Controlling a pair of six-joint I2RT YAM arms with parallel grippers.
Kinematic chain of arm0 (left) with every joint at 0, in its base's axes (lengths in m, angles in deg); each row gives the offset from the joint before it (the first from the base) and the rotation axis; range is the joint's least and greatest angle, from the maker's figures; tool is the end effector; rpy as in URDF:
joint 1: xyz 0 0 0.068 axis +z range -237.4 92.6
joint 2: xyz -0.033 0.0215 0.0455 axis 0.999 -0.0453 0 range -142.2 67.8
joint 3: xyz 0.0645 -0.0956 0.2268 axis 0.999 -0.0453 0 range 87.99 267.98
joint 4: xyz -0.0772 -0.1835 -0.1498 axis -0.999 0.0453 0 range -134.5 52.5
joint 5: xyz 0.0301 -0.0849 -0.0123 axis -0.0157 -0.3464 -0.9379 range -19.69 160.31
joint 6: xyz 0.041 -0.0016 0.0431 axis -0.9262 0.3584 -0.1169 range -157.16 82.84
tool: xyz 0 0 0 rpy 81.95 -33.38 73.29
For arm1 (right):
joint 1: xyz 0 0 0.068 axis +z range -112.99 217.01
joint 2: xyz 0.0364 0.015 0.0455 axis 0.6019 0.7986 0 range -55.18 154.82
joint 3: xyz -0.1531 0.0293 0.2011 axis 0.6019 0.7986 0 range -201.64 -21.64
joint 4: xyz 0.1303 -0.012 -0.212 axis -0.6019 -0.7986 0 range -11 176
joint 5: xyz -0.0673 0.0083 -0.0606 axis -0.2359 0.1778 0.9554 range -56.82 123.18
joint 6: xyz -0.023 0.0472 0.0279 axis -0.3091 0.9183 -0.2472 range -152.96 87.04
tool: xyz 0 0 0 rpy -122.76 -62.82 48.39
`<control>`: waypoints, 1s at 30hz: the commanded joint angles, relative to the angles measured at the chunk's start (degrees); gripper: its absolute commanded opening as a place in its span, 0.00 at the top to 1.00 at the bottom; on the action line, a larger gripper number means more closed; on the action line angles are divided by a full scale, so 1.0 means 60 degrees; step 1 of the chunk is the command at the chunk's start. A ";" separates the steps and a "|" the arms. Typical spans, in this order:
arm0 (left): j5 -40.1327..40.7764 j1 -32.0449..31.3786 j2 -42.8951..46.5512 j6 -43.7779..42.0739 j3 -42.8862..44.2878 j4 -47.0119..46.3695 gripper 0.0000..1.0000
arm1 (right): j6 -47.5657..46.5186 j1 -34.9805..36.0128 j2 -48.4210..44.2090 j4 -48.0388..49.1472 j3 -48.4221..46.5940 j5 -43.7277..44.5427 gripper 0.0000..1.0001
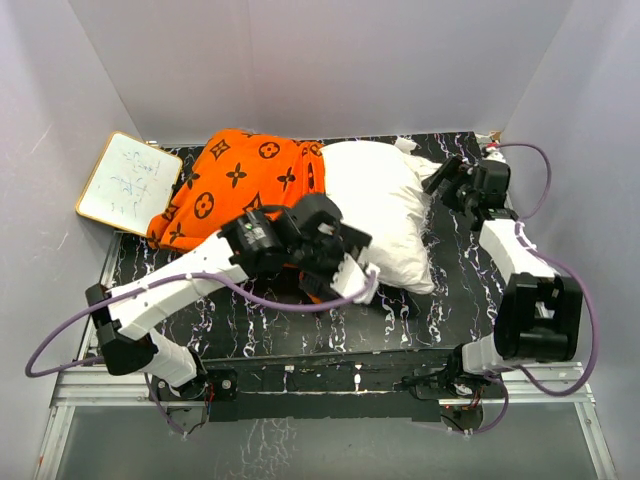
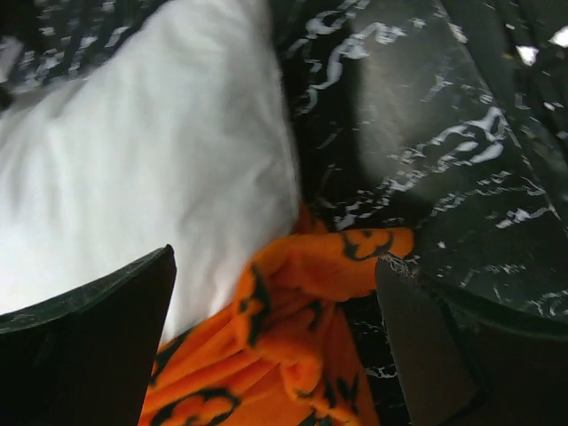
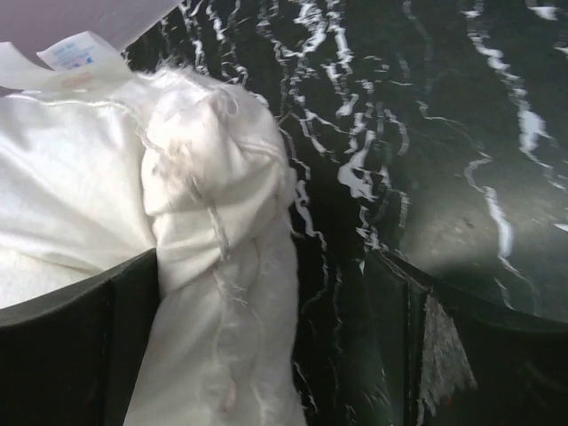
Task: Remove the pillowcase from the pillow
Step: Remove the pillow from the pillowcase.
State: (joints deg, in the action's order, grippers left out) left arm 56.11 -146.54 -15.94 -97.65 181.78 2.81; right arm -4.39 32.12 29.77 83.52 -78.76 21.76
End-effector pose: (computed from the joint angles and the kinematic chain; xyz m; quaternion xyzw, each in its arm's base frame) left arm 0.1466 -0.2660 0.3861 0.7961 0.3996 -0.1055 0.4421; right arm 0.3318 -0.0196 0.2435 0.2010 0.8408 0.1861 0.4669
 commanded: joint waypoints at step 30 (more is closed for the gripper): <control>0.5431 0.0385 -0.0528 -0.3145 -0.4594 -0.1707 0.74 | -0.0081 0.2231 -0.0572 0.1101 0.0510 -0.0476 0.92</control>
State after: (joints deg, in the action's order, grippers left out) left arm 82.60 -145.95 -19.13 -117.91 154.70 -8.69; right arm -2.16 45.34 25.24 91.57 -72.27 9.09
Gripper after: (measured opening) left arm 0.356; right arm 0.220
